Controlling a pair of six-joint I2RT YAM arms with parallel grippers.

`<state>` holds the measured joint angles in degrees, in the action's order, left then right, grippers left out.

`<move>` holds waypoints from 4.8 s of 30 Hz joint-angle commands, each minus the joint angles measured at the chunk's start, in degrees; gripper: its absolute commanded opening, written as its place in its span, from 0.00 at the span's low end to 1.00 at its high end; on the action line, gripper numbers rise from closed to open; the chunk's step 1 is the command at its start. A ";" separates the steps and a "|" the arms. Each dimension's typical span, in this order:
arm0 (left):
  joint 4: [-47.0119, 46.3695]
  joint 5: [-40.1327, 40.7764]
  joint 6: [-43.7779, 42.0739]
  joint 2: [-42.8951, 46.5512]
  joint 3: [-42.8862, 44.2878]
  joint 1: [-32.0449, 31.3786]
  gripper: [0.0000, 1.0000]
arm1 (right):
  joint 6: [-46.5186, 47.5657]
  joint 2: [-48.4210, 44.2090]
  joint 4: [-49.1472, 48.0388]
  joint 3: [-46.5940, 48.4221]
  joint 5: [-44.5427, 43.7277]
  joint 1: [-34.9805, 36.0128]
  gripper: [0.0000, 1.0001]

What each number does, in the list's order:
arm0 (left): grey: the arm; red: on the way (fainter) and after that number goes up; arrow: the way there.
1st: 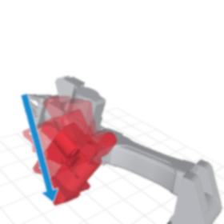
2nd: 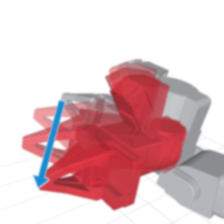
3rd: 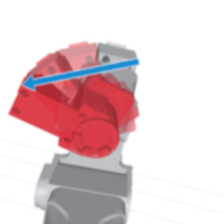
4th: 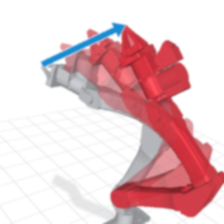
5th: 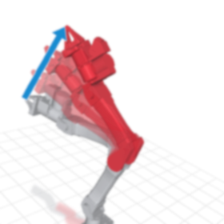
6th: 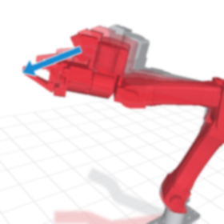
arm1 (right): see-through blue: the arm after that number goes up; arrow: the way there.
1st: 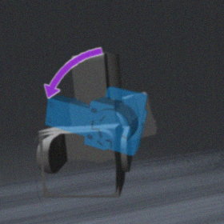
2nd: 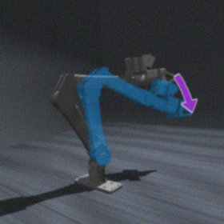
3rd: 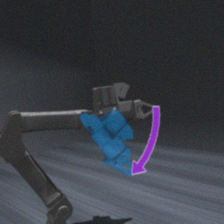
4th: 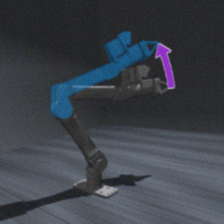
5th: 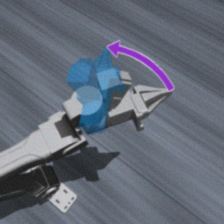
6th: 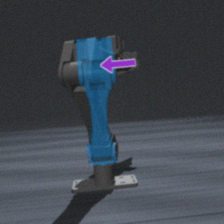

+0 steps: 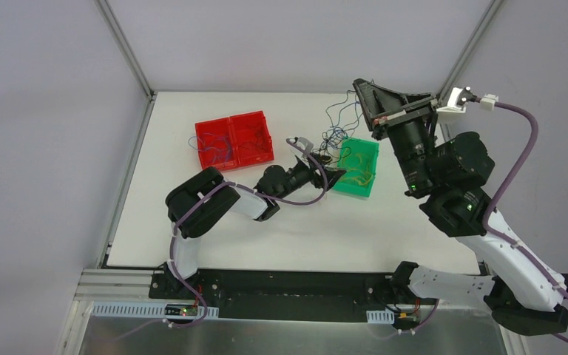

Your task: Untangle the cables

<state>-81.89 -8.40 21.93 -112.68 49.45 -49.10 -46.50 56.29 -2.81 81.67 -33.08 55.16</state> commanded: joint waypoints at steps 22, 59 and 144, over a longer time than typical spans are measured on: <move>47.89 26.70 10.38 37.91 -12.79 6.95 0.00 | 18.20 -19.15 -3.20 -14.07 -21.00 0.09 0.00; 53.06 3.72 -3.56 84.91 -28.05 9.08 0.00 | 42.43 -1.83 4.75 -37.63 30.05 2.53 0.76; 36.80 -19.22 1.18 56.81 -22.06 3.75 0.16 | 41.55 -11.14 -10.11 -45.01 26.45 7.28 0.00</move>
<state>-43.97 -25.52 23.16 -55.35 24.47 -44.71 -4.08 45.71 -9.72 36.62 -7.84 62.48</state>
